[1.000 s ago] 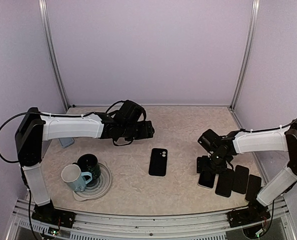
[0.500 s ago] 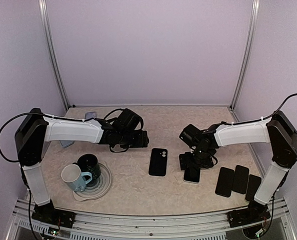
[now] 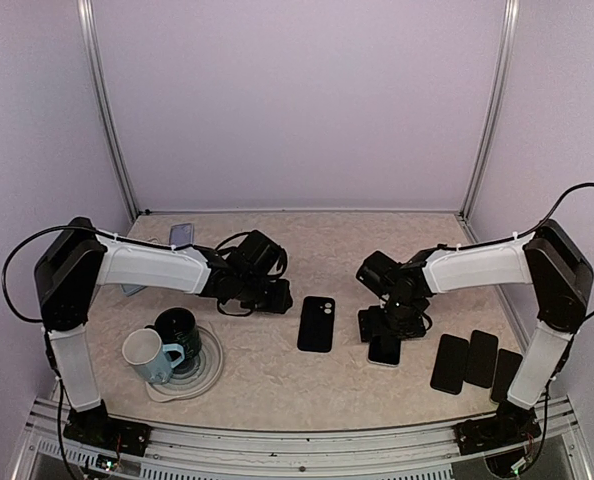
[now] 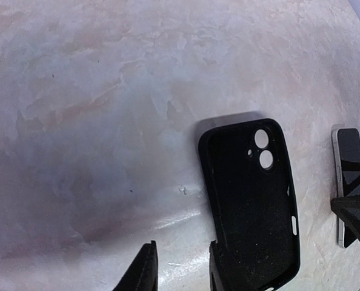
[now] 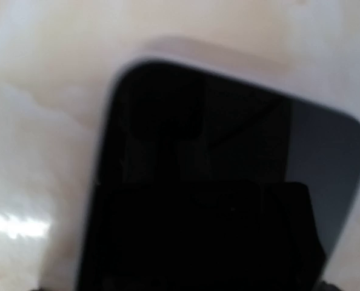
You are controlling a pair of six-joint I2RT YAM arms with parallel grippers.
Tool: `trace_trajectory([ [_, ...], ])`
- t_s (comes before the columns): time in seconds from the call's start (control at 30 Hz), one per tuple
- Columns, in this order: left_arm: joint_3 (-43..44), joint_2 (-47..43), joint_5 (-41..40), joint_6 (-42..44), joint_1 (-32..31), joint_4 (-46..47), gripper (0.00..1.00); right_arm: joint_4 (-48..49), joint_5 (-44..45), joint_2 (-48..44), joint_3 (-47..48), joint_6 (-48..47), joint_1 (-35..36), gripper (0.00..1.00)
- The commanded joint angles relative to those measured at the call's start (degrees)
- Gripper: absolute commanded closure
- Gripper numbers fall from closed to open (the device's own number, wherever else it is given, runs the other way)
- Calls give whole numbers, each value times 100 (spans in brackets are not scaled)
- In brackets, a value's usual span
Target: Put the phone into the phone case
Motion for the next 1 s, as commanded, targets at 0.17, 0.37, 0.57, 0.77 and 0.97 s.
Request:
trace_trajectory([
  [0.17, -56, 526, 654, 339, -240, -121, 79, 162, -140, 268, 123, -220, -57, 15],
  [0.37, -126, 560, 992, 370, -422, 46, 80, 236, -488, 99, 147, -975, -69, 27],
  [0.57, -92, 615, 1410, 450, -727, 370, 80, 119, -818, -153, 130, -1566, -172, 36],
  [0.77, 69, 710, 1459, 402, -820, 395, 80, 378, -1107, -642, -62, -1819, -344, 42],
  [0.97, -72, 310, 1022, 383, -680, 349, 79, 753, -1149, -840, -10, -1890, -395, 47],
])
